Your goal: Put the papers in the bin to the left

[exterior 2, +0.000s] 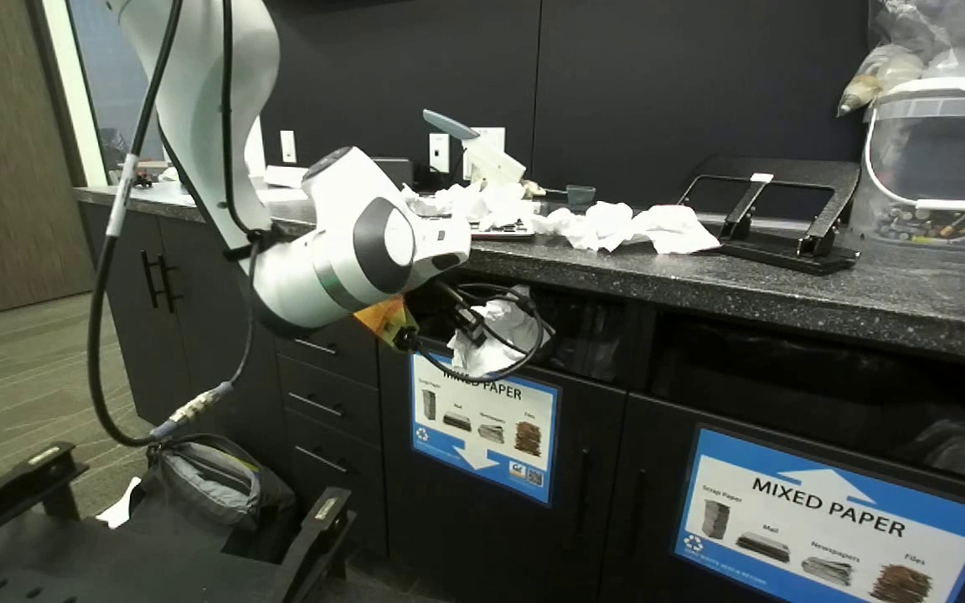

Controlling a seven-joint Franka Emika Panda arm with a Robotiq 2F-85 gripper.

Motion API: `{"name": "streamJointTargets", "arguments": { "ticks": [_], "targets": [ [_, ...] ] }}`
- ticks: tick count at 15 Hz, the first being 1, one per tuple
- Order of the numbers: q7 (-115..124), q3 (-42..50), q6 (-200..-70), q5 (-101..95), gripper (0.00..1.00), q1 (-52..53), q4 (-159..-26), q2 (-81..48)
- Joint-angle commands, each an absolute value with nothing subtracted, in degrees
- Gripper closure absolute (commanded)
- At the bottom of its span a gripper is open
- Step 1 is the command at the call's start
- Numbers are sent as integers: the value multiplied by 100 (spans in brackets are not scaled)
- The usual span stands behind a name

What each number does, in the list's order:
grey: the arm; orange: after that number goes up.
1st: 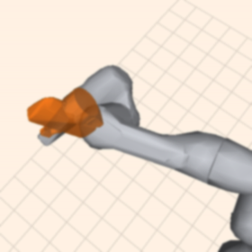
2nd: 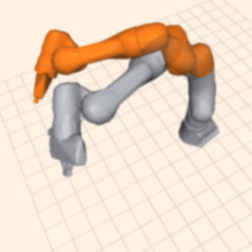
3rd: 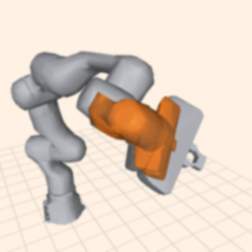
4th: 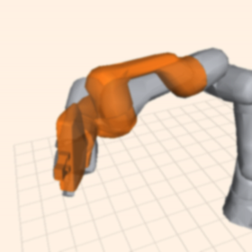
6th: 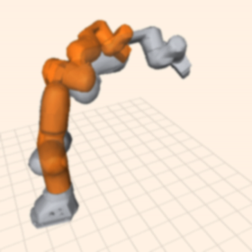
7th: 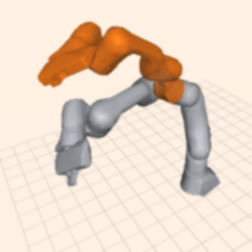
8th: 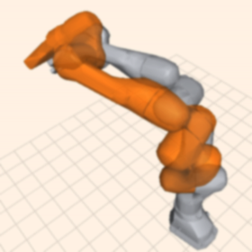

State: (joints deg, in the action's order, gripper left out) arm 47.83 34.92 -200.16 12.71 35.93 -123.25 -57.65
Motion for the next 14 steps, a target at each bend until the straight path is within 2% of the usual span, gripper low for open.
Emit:
{"name": "streamJointTargets", "arguments": {
  "ticks": [1,6,7,10,11,12,14],
  "targets": [
    [3958,3317,-20507,2608,95,3523,-11603,-6473],
    [2666,3019,-20869,3731,95,3298,-10806,-6850],
    [3132,3292,-20793,3387,95,3475,-10766,-6988],
    [3045,3313,-20780,3429,95,3384,-10450,-7174],
    [3034,3351,-20724,3435,92,3365,-10364,-7233],
    [3030,3351,-20657,3414,68,3319,-10307,-7244],
    [2979,3354,-20494,3339,63,3231,-10258,-7222]
  ]
}}
